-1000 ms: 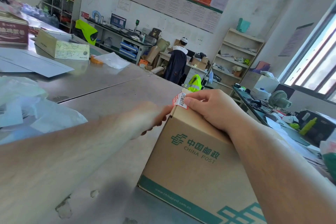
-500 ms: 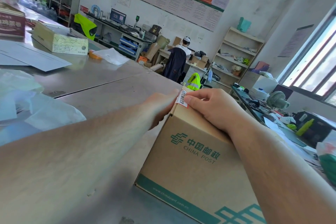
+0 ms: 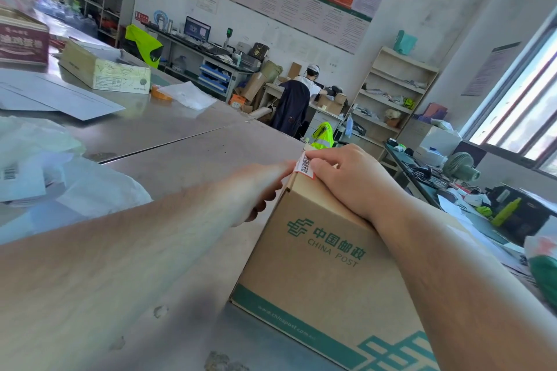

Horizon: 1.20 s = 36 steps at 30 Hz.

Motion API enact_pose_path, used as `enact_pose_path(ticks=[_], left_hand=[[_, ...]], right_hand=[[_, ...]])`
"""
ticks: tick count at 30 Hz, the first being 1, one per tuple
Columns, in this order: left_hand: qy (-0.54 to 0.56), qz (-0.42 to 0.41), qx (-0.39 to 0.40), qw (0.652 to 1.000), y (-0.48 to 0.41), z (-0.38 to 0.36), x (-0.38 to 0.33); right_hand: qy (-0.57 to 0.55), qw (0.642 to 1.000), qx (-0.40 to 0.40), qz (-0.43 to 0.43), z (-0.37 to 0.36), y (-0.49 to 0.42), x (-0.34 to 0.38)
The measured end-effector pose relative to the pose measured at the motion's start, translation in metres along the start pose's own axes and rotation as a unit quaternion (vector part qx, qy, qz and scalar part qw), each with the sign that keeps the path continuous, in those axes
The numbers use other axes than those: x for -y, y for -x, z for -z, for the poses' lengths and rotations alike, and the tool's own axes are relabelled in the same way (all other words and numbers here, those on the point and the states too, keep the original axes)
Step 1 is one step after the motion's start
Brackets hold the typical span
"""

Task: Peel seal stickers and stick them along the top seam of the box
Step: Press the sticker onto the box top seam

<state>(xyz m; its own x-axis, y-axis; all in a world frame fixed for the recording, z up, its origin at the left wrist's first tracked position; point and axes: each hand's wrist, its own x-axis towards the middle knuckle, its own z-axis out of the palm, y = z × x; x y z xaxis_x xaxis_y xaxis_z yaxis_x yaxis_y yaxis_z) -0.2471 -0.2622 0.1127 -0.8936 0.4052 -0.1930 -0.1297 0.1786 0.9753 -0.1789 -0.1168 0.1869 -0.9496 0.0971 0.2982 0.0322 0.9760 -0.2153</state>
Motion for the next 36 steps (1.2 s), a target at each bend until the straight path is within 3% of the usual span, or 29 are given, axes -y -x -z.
enact_pose_path(ticks=[6,10,17,20,23,29,36], left_hand=[[0.024,-0.044,-0.030,0.998,0.024,0.001,0.003],[0.035,-0.070,-0.099,0.992,0.044,0.011,0.009],[0.058,-0.125,-0.102,0.985,0.103,0.023,0.017],[0.080,-0.123,-0.049,0.988,0.132,0.004,0.027],[0.104,-0.112,0.069,0.986,0.157,-0.025,0.040],[0.181,-0.030,0.269,0.945,0.164,-0.097,0.069],[0.024,-0.114,0.260,0.958,0.146,-0.166,0.090]], right_hand=[[0.052,0.998,0.034,-0.012,0.010,0.006,0.011],[0.064,0.997,0.036,-0.030,0.022,0.018,0.027],[-0.018,0.993,-0.116,-0.014,0.033,0.084,0.042],[-0.060,0.983,-0.173,-0.027,0.032,0.138,0.034],[-0.134,0.971,-0.183,-0.074,0.023,0.193,0.012],[-0.143,0.945,-0.159,-0.246,-0.024,0.279,-0.076],[-0.148,0.881,-0.174,-0.414,-0.042,0.320,-0.173]])
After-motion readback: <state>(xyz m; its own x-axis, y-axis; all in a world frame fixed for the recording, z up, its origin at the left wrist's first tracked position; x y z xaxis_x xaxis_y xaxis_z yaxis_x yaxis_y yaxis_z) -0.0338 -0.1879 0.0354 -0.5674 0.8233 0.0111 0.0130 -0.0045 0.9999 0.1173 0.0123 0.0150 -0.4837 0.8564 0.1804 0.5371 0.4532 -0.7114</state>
